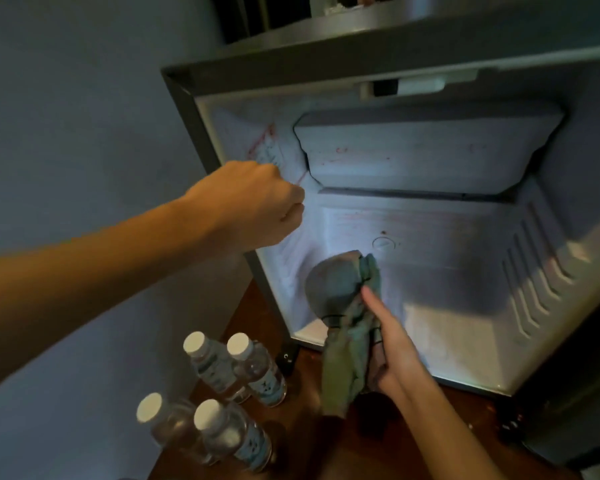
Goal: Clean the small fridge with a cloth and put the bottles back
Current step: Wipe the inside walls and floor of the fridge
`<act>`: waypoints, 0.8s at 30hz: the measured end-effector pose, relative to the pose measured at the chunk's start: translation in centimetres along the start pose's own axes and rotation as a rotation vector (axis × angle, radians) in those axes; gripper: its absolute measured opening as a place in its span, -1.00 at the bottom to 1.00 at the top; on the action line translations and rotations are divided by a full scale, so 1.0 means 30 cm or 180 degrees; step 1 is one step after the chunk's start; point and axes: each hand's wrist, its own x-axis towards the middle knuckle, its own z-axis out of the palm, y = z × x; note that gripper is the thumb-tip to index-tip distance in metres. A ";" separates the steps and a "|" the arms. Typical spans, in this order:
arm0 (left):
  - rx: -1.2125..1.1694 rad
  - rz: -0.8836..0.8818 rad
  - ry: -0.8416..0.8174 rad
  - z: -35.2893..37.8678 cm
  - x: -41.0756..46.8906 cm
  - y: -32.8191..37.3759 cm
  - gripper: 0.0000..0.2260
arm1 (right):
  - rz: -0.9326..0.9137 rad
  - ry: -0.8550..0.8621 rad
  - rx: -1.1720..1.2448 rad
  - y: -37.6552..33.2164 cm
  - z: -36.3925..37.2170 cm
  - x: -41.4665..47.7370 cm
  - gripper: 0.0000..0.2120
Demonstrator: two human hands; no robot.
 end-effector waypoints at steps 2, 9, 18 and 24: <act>-0.0035 0.0213 0.0429 -0.030 -0.062 -0.059 -0.62 | -0.0046 -0.0178 0.0351 -0.015 0.040 -0.010 -0.46; -0.0346 -0.0600 0.1727 0.027 -0.207 -0.240 -0.59 | -0.0754 -0.0575 0.0547 -0.051 0.199 0.040 -0.43; -0.1821 -0.1272 0.2452 0.099 -0.199 -0.274 -0.31 | -0.3159 0.0287 -0.1375 -0.166 0.504 0.119 -0.54; -0.1375 -0.0341 0.2258 0.038 -0.170 -0.296 -0.23 | -0.3700 0.0637 -0.1495 -0.318 0.635 0.229 -0.49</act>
